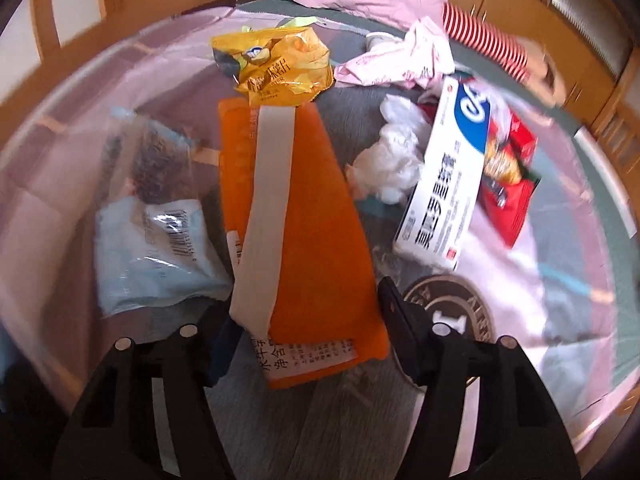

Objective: Collect trash
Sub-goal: 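Grasp the orange bread bag with the right tool and lift it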

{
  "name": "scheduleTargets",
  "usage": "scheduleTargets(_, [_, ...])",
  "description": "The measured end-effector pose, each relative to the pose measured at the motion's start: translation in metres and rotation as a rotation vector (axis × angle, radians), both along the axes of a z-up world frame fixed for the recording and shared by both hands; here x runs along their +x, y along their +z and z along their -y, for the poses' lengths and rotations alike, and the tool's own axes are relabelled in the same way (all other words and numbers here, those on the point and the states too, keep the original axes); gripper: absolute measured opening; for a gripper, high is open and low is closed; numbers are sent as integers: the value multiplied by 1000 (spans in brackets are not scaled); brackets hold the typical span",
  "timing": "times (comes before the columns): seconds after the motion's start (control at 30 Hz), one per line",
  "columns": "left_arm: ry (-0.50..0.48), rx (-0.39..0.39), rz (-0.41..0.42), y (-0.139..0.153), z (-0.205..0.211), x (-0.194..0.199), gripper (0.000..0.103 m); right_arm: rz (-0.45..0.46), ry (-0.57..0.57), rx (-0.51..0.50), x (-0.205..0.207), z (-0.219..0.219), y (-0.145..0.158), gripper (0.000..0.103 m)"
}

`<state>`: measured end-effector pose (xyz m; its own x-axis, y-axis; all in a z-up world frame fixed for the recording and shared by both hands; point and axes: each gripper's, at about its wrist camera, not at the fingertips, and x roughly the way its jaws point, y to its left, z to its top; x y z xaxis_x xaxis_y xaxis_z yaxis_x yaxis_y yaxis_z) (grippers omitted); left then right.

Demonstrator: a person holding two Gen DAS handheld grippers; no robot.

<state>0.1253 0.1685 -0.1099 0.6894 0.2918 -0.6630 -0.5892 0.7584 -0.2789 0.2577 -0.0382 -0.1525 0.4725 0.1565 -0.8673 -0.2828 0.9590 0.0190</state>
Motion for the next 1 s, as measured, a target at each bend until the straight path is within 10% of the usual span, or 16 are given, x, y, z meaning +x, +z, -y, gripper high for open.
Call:
scheduleTargets(0.27, [4, -23, 4, -1, -2, 0, 13, -356, -157, 600, -13, 60, -14, 64])
scheduleTargets(0.37, [0, -24, 3, -1, -2, 0, 13, -390, -208, 684, -15, 78, -20, 65])
scheduleTargets(1.0, [-21, 12, -10, 0, 7, 3, 13, -67, -370, 178, -20, 107, 14, 78])
